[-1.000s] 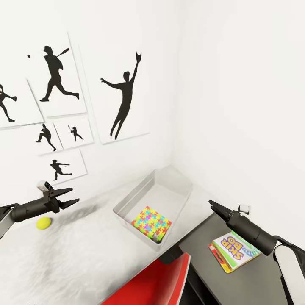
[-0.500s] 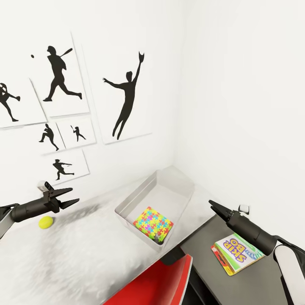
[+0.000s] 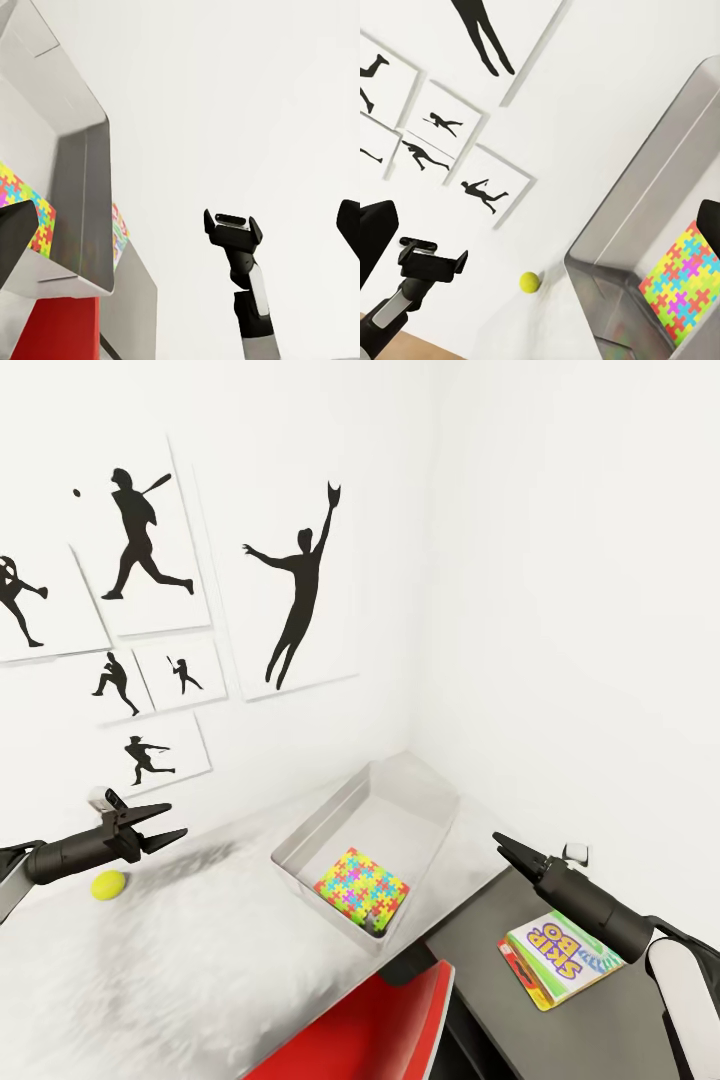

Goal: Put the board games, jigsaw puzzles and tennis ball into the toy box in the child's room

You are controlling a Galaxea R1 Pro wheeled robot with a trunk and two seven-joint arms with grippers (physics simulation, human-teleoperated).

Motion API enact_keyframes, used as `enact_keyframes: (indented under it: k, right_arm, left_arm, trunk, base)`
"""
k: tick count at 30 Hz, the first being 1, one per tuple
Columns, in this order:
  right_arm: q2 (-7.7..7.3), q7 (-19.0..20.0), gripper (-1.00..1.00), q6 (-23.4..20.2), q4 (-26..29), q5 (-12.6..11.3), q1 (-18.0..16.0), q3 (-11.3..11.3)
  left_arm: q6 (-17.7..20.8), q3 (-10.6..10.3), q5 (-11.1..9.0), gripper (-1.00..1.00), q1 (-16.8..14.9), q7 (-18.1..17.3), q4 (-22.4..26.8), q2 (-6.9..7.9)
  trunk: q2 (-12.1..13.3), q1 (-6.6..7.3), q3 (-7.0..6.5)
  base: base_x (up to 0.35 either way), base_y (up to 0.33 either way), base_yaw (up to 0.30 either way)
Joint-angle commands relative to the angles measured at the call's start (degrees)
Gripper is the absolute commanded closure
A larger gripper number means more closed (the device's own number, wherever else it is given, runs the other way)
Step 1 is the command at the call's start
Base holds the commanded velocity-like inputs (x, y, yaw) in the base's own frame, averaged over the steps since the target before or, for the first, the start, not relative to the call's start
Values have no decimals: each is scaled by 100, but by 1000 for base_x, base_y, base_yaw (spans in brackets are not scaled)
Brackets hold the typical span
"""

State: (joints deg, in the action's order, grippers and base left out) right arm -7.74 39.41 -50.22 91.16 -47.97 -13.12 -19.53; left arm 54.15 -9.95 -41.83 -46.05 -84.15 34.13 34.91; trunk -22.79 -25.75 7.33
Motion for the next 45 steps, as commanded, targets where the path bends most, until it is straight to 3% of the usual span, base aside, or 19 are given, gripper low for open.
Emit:
enact_keyframes:
  k: [1, 18, 24, 27, 30, 32, 33, 35, 38, 40, 43, 45]
  right_arm:
    - [0, 14, -100, -31, 0, 2, -6, -7]
    - [20, -4, -100, -26, 7, 8, -6, -2]
    - [74, -165, -100, -9, 12, 21, -6, 136]
    - [85, -504, -100, -10, 9, 21, -21, 350]
    - [69, -976, -100, -51, 8, 16, -119, 493]
    - [74, -1571, -100, -94, 11, -4, -394, 576]
    - [78, -1721, -100, -113, 12, -9, -482, 600]
    - [96, -2278, -100, -296, 11, -21, -823, 827]
    - [129, -2786, -100, -531, 9, -21, -1143, 1133]
    - [213, -3326, -100, -669, 0, -30, -1470, 1389]
    - [402, -3957, -100, -734, -109, -31, -1744, 1595]
    - [621, -4620, -100, -765, -327, -30, -1994, 1732]
  left_arm:
    - [60, -33, -18, -100, -9, -32, -4, 7]
    - [55, -38, -18, -100, -9, 7, -3, -11]
    - [70, -203, 9, -100, -12, 240, 34, -221]
    - [78, -258, 14, -100, -15, 567, 48, -392]
    - [95, -284, 19, -100, -38, 1148, 98, -752]
    - [120, -297, 23, -100, -74, 1836, 178, -1147]
    - [131, -297, 23, -100, -81, 2047, 194, -1251]
    - [237, -286, 16, -100, -102, 2927, 275, -1567]
    - [376, -272, -16, -100, -118, 3686, 348, -1725]
    - [439, -264, -43, -100, -130, 4182, 397, -1802]
    - [463, -258, -51, -100, -137, 4444, 418, -1877]
    - [466, -259, -28, -100, -144, 4670, 426, -2027]
  trunk:
    - [-13, -4, 13]
    - [-13, -4, 13]
    - [-13, -4, 13]
    - [-13, -4, 13]
    - [-13, -4, 13]
    - [-13, -4, 13]
    - [-13, -4, 13]
    - [-13, -4, 13]
    - [-13, -4, 13]
    - [-13, -4, 13]
    - [-13, -4, 13]
    - [-13, -4, 13]
  base:
    - [0, 0, 0]
    - [0, 0, 0]
    - [0, 0, 0]
    - [0, 0, 0]
    - [0, 0, 0]
    - [0, 0, 0]
    - [0, 0, 0]
    - [0, 0, 0]
    - [0, 0, 0]
    - [0, 0, 0]
    - [0, 0, 0]
    - [0, 0, 0]
